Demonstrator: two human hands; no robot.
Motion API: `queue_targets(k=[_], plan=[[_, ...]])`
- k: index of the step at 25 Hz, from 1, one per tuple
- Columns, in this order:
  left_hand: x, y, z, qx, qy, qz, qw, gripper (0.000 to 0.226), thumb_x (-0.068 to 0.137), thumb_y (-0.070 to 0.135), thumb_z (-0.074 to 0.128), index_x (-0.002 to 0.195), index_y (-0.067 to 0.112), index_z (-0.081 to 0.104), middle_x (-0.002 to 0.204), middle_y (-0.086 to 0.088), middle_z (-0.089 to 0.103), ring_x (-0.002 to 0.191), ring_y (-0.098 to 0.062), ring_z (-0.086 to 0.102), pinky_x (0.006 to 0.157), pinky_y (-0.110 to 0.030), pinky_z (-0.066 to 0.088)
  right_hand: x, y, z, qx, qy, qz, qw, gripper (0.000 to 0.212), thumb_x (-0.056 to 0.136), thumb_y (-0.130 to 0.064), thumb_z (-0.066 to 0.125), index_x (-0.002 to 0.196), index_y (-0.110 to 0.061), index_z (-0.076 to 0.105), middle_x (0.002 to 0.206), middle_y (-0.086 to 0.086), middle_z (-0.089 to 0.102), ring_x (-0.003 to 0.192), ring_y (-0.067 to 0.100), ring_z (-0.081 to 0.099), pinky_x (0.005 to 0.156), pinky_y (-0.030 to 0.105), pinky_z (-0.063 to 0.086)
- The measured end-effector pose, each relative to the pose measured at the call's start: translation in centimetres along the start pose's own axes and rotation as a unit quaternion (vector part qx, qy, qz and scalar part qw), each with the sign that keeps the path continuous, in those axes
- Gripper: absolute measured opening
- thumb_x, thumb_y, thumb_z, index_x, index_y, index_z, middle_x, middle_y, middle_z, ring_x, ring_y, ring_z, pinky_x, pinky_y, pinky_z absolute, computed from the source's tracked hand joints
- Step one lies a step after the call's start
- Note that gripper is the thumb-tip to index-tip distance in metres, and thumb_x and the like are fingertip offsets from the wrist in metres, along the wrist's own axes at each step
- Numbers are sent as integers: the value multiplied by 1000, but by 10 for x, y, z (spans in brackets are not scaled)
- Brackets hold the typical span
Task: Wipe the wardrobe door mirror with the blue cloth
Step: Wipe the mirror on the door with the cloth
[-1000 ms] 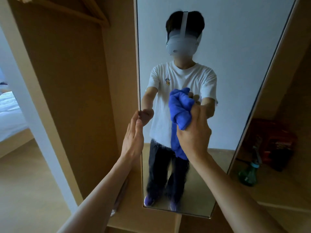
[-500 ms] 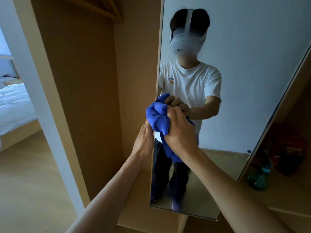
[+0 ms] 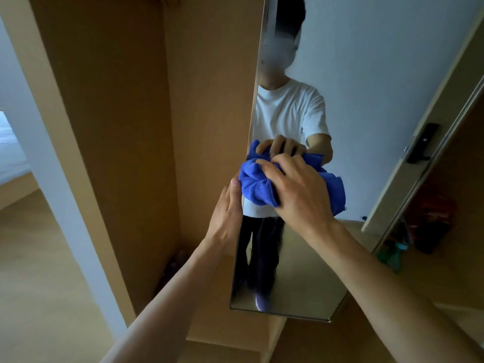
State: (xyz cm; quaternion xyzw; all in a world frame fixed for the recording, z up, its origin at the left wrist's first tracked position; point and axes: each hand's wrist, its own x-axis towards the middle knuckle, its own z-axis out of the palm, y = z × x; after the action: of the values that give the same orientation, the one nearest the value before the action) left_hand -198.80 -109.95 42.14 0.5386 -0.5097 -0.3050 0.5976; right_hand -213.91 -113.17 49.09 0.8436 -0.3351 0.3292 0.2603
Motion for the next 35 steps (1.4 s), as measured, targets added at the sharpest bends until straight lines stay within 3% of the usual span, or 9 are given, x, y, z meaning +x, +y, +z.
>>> queue_targets(k=[6,9,14,18,20,22,25,30,35], plan=[[0,-6,1,-37,5,-33,999,67,103,64,15,128,25,63,123,0,69,115,-14,64,108,-43,47,-32,-13,33,-3,-24,7,1000,48,85,-25,71,131,-15,59,112,7,60,89,27,53,71,40,45],[2,-8,-1,-42,18,-54,998,63,101,67,17,117,32,67,114,5,71,105,-8,67,98,-36,52,-56,-25,53,-14,-76,6,997,50,84,-25,74,131,-18,57,113,5,60,89,26,54,70,38,45],[4,-15,0,-23,2,-61,998,69,96,73,15,132,36,59,132,1,63,124,-18,58,113,-47,43,-88,-39,77,-17,-129,0,991,39,80,-26,77,116,-21,64,99,3,64,81,23,57,64,36,47],[0,-17,2,-26,-1,-57,998,44,104,62,17,116,50,57,131,4,62,124,-17,58,113,-48,43,-89,-35,78,-7,-139,-12,990,39,81,-28,76,117,-22,64,99,2,65,82,23,59,67,36,48],[-1,-18,2,-18,-7,-55,998,51,104,61,16,131,42,55,140,1,59,130,-19,55,115,-48,41,-84,-30,72,7,-143,-8,990,37,86,-27,71,122,-23,62,102,1,64,86,22,58,70,36,47],[-1,-20,1,-7,-10,-56,998,59,103,62,16,144,36,49,146,0,55,135,-20,51,116,-49,39,-75,-23,61,20,-121,3,992,41,86,-23,71,126,-21,61,104,2,63,88,23,57,71,36,47],[-3,-20,3,-7,-7,-42,999,51,105,60,16,137,44,51,142,4,58,132,-19,54,115,-49,40,-55,-4,35,21,-52,26,998,46,83,-17,71,129,-17,63,106,6,63,87,25,57,70,37,45],[-8,-28,9,24,5,7,1000,52,108,53,14,152,41,40,154,21,44,145,-3,36,124,-42,26,-26,30,0,4,36,35,999,45,85,-16,51,128,-17,65,109,8,62,85,27,55,69,39,43],[-11,-34,17,44,32,-23,998,50,109,49,17,144,31,47,143,16,48,132,-4,43,110,-30,30,-43,27,18,-15,36,7,999,45,86,-17,70,130,-18,61,110,6,60,90,27,54,74,40,42]])
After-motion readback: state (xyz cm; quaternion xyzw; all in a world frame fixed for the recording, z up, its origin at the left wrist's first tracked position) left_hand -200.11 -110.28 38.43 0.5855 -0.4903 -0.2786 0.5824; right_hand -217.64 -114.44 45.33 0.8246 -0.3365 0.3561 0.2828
